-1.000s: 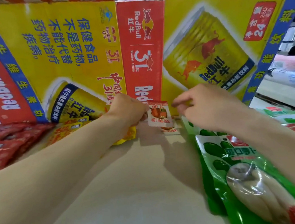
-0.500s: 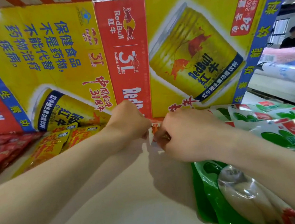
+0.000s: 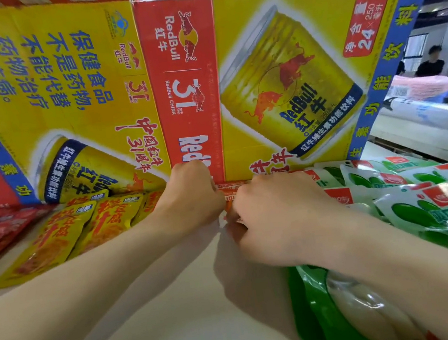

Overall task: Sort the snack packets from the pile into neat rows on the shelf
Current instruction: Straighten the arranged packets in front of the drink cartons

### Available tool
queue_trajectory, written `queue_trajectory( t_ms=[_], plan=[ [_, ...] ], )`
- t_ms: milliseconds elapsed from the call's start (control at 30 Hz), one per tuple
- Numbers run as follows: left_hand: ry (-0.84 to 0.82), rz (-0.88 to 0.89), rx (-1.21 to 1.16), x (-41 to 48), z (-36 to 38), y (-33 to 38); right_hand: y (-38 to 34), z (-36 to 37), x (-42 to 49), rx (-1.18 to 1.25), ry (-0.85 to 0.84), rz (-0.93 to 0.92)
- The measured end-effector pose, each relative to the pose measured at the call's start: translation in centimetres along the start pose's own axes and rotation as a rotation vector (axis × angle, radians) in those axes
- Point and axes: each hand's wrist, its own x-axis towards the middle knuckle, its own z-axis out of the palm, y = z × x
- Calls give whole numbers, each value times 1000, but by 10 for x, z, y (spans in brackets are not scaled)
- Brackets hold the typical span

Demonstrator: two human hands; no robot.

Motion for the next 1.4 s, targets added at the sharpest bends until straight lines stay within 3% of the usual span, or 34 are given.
queue_trajectory(
  t_ms=[233,467,600,733,900,1100,1400],
  plan=[
    [-24,11,-22,-8,-7,1,-4,-2,-3,-5,41,-22],
    [139,112,12,-16,-19,1,0,-5,-3,115,134,11],
    [277,174,37,-20,-37,-3,7,-10,-3,179,222,71],
    [291,236,-12,-36,-62,-3,11,-16,-3,248,361,120],
    [317,283,112,-69,-78,3,8,-30,-15,275,523,118],
    [424,284,210,-110,-96,9,1,-49,-35,239,484,59],
    [406,244,258,-172,-124,-22,-59,-47,-59,299,554,-41]
  ],
)
